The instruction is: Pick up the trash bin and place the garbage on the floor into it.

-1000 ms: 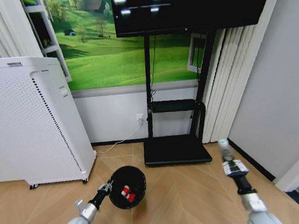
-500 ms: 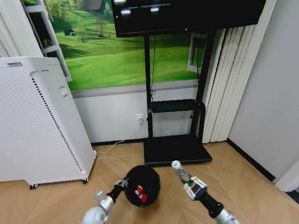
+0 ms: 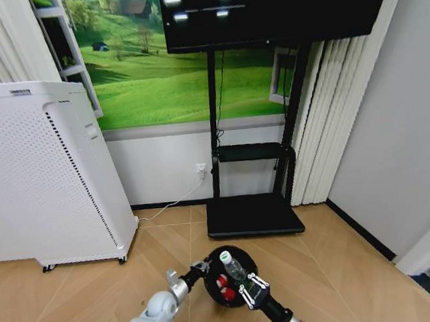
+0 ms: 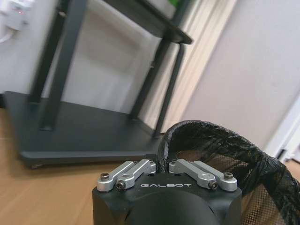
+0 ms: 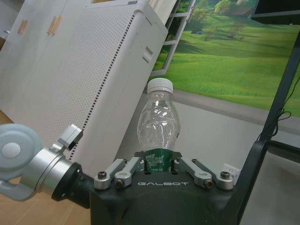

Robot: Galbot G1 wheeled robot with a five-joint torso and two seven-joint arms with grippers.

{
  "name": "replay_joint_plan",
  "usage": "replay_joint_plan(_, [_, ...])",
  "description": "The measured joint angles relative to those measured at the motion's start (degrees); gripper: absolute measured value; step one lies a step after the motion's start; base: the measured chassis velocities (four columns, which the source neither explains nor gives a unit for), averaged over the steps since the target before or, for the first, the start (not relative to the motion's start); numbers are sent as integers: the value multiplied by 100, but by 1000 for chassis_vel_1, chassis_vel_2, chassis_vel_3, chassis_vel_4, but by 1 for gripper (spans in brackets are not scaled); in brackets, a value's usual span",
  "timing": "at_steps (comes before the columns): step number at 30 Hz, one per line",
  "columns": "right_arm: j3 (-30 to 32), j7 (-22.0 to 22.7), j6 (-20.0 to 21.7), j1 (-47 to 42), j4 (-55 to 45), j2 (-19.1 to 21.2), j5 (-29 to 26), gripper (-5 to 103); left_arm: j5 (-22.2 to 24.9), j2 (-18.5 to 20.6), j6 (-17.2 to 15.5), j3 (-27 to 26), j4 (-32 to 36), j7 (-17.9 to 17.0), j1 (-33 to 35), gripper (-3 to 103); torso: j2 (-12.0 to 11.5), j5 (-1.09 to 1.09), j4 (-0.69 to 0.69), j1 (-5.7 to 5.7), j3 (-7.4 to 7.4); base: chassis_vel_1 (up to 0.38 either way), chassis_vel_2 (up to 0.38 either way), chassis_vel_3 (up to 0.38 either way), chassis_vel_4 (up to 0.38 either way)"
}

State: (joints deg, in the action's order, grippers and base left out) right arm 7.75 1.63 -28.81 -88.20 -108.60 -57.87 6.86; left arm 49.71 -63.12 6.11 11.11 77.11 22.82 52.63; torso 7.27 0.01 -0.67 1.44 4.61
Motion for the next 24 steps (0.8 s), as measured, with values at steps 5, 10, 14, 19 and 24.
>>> replay_joint_plan(5, [-179,14,-4,157,296,-119,112,23,9,5,-20,63,168,46,8,7,0,-1,-1,0,0,0,0,0,0])
replay_joint_plan(10, [-296,95,8,339,668,-248,242,23,18,51,-21,15,214,78,24,7,0,0,0,0,0,0,0,0,0])
replay_joint_plan(14, [-333,208,139,405,780,-308,244,30,21,69,-21,-48,231,102,61,7,0,-1,0,0,0,0,0,0,0])
replay_joint_plan(19, [-321,270,195,416,791,-329,244,45,20,72,-20,-120,239,108,107,7,0,-1,0,0,0,0,0,0,0])
replay_joint_plan(24, [-175,337,197,327,568,-255,235,68,2,105,-10,-273,251,93,182,7,0,-1,0,0,0,0,0,0,0])
